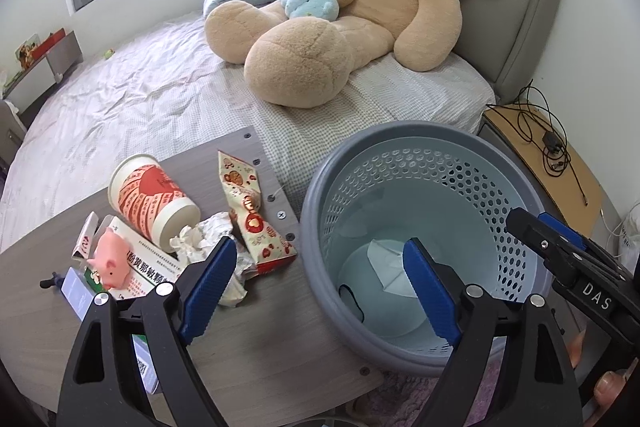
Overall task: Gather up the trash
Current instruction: 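Withdraw both open tools from the basket back over the table, then grasp the tall blue-white box with the left tool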
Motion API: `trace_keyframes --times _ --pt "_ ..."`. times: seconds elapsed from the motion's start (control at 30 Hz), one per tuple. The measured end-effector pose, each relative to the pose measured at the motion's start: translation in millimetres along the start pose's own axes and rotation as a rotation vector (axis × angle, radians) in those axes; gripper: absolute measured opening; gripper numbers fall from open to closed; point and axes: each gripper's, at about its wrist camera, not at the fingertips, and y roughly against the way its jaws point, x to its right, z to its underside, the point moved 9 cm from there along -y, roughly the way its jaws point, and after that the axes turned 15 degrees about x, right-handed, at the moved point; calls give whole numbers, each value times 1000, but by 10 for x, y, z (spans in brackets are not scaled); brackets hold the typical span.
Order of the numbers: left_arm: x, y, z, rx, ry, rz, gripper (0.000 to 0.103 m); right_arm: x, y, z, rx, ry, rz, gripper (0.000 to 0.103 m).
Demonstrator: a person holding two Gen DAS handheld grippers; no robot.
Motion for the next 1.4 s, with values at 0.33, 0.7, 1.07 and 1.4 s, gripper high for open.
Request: trace_keyframes --times 0.33,0.7,1.07,1.4 --pt "-213 276 22 39 39 -30 83 -273 158 43 15 21 -40 70" --pt "-523 587 107 86 89 -61 85 -655 227 200 3 72 -89 70" --pt "-1180 851 383 84 164 -166 85 -1208 160 374 -25 143 -175 70" --pt "-1714 924 640 53 239 -263 85 -1580 100 522 -56 187 -236 70"
